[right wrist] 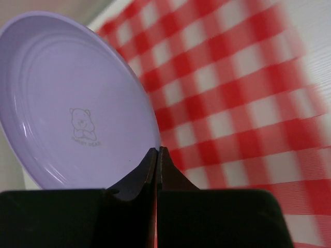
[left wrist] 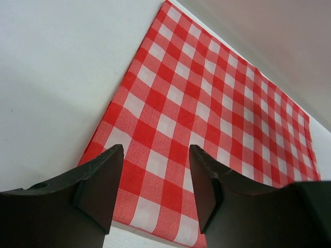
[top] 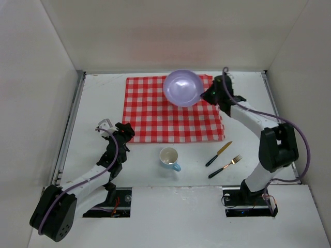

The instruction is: Set the dinner table for one person

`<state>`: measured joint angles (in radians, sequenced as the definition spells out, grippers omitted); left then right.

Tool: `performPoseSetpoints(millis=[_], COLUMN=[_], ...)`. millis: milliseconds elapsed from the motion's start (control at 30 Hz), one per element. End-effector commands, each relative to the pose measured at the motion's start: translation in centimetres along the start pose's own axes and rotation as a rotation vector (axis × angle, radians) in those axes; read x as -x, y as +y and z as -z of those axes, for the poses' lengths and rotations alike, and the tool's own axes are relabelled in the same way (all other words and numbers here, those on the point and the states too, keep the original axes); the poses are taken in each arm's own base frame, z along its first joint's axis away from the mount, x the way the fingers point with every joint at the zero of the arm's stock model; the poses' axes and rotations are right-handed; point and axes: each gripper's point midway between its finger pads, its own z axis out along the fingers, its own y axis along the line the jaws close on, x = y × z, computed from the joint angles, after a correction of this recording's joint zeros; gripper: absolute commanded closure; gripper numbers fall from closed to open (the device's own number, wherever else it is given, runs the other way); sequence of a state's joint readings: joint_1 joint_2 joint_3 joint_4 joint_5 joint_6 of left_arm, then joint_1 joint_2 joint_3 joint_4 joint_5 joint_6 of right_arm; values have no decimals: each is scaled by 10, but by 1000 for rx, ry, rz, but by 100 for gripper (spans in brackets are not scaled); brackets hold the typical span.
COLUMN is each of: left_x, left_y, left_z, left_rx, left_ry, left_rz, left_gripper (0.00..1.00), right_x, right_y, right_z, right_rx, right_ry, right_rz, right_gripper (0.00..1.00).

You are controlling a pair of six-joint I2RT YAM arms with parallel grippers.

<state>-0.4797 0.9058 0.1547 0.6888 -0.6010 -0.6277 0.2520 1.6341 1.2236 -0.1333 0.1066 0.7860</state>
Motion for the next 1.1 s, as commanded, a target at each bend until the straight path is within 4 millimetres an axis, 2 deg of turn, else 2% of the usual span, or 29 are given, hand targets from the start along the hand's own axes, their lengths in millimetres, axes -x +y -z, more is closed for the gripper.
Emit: performPoseSetpoints(millis=[0, 100, 167, 300, 433, 667, 833, 1067], left_x=[6, 9, 10, 11, 10, 9, 8, 7], left_y=[-4, -5, -4, -3, 0, -1, -1, -3], left_z=[-4, -1, -1, -1, -3, -2, -2, -2], left_rx=[-5, -12, -8, -5, 5, 1, 3, -4], left_ry=[-18, -25, -29, -33, -31, -25, -23, -17], left_rz=[32, 40, 38, 41, 40, 41, 42, 50], left_gripper=[50, 50, 50, 50, 50, 50, 50, 49], right_x=[-53, -89, -105, -133, -152, -153, -159, -173], right_y=[63, 88, 95, 93, 93, 85, 70, 58], right_z=[-9, -13, -20, -33, -42, -54, -60, -60], right_rx=[165, 226, 233, 207, 194, 134, 71, 35], right_ry=[96, 168, 194, 248, 273, 263, 277, 333], right_rz=[36, 53, 63, 85, 104, 135, 164, 177], right_gripper=[99, 99, 98, 98, 97, 97, 94, 93])
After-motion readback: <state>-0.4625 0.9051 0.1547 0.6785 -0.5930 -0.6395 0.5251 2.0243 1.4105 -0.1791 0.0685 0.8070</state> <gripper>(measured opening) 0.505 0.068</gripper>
